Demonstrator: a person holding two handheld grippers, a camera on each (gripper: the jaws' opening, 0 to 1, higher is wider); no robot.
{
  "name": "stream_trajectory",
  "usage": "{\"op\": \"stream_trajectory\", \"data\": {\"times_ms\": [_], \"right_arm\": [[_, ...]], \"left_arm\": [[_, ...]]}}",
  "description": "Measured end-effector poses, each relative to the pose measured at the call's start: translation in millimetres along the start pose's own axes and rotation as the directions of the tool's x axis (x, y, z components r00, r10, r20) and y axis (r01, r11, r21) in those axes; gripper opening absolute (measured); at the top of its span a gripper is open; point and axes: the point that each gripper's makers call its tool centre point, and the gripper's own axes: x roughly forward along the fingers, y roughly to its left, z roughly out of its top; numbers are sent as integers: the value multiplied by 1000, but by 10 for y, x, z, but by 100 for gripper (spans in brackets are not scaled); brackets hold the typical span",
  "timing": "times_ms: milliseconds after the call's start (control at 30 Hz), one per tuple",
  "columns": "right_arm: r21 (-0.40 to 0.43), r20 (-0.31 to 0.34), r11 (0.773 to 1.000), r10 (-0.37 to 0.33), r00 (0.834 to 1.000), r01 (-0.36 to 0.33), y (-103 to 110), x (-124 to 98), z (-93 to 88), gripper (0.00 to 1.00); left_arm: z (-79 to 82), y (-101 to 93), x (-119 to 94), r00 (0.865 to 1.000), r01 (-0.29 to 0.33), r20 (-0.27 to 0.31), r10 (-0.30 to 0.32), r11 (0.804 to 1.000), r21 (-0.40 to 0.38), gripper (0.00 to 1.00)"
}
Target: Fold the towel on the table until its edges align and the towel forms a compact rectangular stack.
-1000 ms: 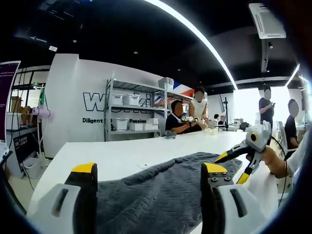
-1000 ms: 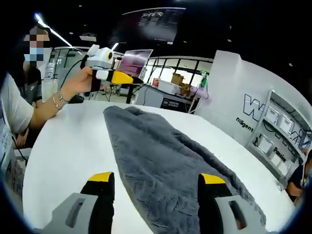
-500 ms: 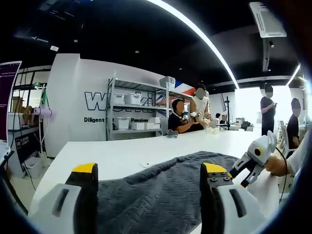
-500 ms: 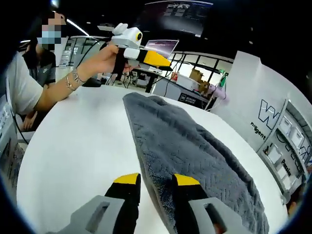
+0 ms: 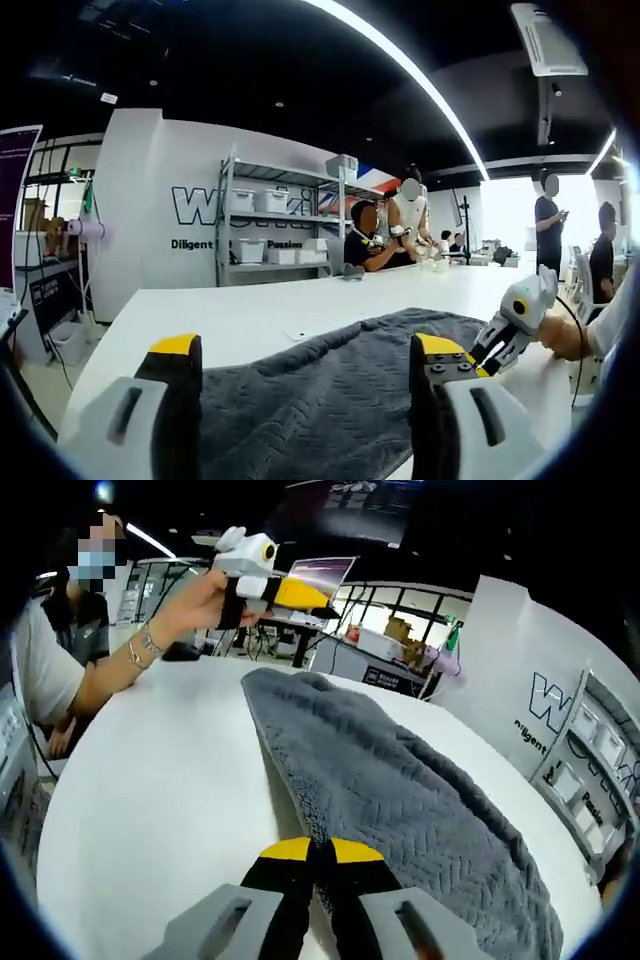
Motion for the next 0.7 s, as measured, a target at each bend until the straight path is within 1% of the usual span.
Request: {"op": "stream_trajectory", "data": {"times_ms": [67,133,167,267,333,367,467,567,700], "right_arm": [[50,51,999,12,999,-15,-42,-76,90,5],[84,89,996,21,996,-28,-73,-142,161,5],[90,97,995,22,995,-31,-78,-155,175,5],[131,162,991,19,987,-41,-146,-306,304,5],[143,193,989,11,981,-39,-174,-363,362,5],[144,199,989,9,980,-39,-178,-370,371,5],[158,229,985,28,973,-65,-164,-383,404,5],[165,233,983,38,972,-78,-146,-371,395,5],[181,240,980,42,970,-87,-179,-397,384,5]], "left_arm": [[-7,7,0,1000,-2,-4,2,1000,-1,90],[-14,10,-2,1000,-4,-7,4,1000,1,90],[-14,10,-2,1000,-4,-7,4,1000,1,90],[-21,3,0,1000,-3,-9,3,1000,1,89],[-30,0,3,1000,-3,-13,3,1000,4,89],[-32,0,3,1000,-3,-14,3,1000,4,89],[-44,3,8,1000,-2,-20,2,1000,4,89],[-53,7,11,1000,-3,-24,3,1000,5,89],[-74,8,18,999,-4,-32,4,1000,7,89]]}}
